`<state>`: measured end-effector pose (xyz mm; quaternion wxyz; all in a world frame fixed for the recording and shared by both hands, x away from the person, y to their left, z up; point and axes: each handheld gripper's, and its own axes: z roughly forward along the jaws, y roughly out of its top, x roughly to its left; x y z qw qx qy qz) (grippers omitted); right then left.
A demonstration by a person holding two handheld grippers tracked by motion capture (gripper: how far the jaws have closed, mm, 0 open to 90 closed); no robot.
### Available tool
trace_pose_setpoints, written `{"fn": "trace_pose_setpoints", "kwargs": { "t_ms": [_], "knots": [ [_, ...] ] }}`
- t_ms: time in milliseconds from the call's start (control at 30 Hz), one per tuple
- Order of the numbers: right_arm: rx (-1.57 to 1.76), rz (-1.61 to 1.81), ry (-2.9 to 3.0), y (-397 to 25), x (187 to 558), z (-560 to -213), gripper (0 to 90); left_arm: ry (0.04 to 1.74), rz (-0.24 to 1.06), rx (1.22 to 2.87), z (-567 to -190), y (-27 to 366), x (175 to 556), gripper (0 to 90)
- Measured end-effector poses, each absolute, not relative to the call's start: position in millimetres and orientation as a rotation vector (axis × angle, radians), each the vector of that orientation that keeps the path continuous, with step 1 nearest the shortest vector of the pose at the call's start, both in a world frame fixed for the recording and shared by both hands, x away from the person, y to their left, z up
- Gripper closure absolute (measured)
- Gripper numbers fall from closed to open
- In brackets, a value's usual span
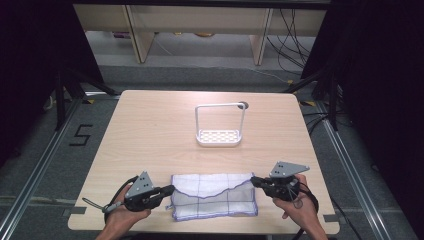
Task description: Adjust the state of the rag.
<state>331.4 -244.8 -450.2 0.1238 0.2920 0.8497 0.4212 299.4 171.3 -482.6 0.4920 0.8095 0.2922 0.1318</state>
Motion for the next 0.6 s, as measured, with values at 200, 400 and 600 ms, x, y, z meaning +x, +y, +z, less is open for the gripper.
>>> {"fn": "trace_pose_setpoints", "kwargs": {
  "t_ms": [200,400,600],
  "knots": [
    [0.874,1.204,2.519,-245,321,-459,87.9,0.691,0.303,2.009,-490,172,287,87.3],
    [0.832,1.182,2.558,-242,312,-463,87.9,0.652,0.317,2.071,-494,171,279,87.1],
    [0.849,1.151,2.587,-244,303,-468,87.9,0.659,0.277,2.090,-501,171,271,87.0]
  ]
}}
